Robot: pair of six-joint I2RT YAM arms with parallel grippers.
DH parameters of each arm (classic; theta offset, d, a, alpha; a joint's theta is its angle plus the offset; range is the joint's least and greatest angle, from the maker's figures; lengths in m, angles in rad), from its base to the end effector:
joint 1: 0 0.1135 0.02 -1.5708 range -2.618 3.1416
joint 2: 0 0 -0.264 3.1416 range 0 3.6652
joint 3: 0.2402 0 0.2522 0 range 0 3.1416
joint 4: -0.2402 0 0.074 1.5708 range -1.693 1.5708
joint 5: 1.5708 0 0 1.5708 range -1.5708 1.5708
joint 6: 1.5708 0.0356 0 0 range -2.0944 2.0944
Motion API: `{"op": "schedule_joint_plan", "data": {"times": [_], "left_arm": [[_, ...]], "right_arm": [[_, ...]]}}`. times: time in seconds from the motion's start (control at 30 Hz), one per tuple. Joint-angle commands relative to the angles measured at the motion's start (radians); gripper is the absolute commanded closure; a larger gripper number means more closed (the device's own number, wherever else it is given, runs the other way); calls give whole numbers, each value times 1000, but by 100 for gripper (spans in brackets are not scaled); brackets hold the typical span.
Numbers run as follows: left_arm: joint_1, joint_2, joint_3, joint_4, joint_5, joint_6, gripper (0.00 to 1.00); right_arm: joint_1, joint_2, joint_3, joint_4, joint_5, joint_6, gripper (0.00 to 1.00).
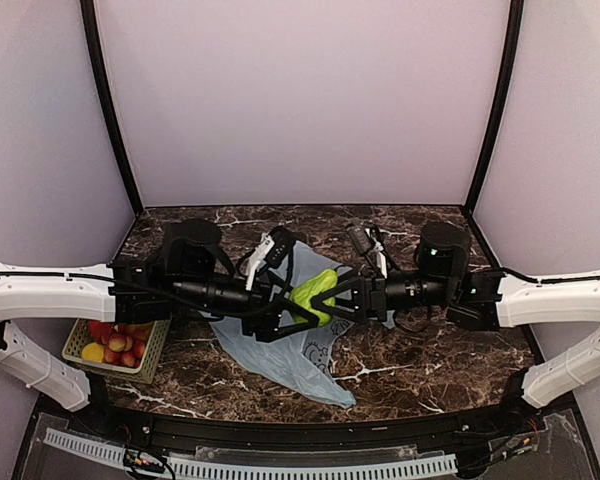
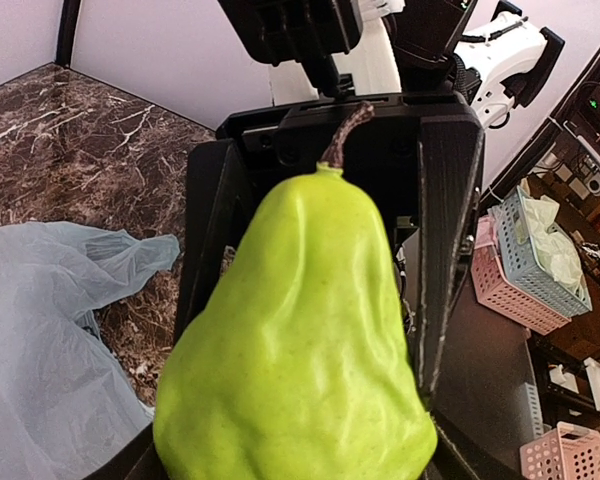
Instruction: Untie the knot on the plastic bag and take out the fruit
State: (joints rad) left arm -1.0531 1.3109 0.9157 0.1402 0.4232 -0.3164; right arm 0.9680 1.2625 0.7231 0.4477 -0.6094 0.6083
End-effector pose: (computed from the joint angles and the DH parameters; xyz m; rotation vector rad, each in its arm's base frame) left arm 0.1379 -0.2717 0.3028 1.0280 1.7431 -1.3079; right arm 0.1440 0.2452 0.2813 -0.8643 1.7479 1.6280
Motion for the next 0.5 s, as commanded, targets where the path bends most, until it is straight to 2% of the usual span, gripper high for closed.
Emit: {"op": "schedule_joint_plan", "data": {"times": [0.0,0.07,0.13,0.27,0.47], "left_arm": [[-4,-1,20,8,0,0,33],[-4,-1,19,10,0,0,44],[-4,-1,20,10,-2,-1,51],[-4,-4,18,8,-15,-2,57],[-4,-6,16,6,-30,-5,61]], "right_arm": [[10,9,25,26,-16,-8,57],[10,8,24,27,-16,-7,56],[10,9,23,27,-15,-9,56],[10,10,20,29,-14,-10,51],[11,1,15,24,1,-12,26]]}}
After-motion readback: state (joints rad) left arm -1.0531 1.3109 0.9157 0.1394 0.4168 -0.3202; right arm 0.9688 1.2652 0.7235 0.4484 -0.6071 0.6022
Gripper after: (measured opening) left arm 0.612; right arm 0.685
